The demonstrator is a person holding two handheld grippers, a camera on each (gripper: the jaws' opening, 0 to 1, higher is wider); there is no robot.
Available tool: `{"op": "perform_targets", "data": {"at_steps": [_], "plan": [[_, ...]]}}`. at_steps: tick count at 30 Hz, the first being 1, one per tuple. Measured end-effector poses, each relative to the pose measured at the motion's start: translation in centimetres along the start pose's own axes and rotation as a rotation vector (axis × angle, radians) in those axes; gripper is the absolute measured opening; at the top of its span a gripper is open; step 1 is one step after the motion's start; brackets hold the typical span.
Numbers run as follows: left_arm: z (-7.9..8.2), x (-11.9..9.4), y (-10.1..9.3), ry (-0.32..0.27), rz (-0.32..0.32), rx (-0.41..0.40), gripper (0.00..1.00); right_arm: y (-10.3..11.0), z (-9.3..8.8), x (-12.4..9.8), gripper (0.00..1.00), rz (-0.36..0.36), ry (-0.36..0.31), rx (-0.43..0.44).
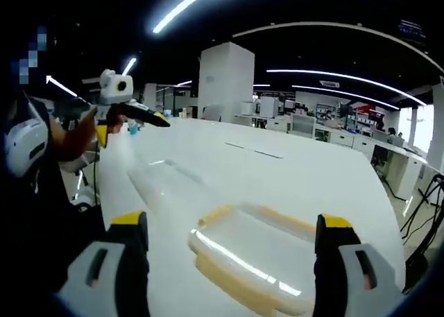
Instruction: Snap each plastic latch of the storage box into its locked position after aligning the lid with the box until every specified latch is closed and the lid sits flush.
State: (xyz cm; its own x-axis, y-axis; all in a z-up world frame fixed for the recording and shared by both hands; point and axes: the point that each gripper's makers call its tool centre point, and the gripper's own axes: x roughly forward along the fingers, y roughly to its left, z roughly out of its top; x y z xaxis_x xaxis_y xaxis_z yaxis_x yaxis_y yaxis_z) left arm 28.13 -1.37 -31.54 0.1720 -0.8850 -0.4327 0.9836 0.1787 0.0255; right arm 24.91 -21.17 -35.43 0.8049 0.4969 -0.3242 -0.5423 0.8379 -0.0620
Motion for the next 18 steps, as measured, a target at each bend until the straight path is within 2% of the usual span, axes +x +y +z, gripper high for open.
{"op": "perform_targets", "data": {"at_steps": [7, 10, 13, 18], "plan": [[0.3, 2.1, -0.5, 0.07, -0.052, 0.023, 1.0, -0.6, -0.5, -0.2, 1.0, 0.023, 0.037, -0.03], [0.5, 2.9, -0.3, 0.089, -0.054, 0.041, 1.0, -0.4, -0.2, -0.4, 1.0, 0.091, 0.026, -0.035], [0.0, 3.8, -0.6, 0.137, -0.092, 0.046, 1.0, -0.9, -0.2, -0.5, 1.0, 0.101, 0.03, -0.034], [-0.2, 5.2, -0.3, 0.172, -0.1, 0.048, 1.0, -0.9, -1.2, -0.5, 1.0, 0.126, 0.103, -0.07]]}}
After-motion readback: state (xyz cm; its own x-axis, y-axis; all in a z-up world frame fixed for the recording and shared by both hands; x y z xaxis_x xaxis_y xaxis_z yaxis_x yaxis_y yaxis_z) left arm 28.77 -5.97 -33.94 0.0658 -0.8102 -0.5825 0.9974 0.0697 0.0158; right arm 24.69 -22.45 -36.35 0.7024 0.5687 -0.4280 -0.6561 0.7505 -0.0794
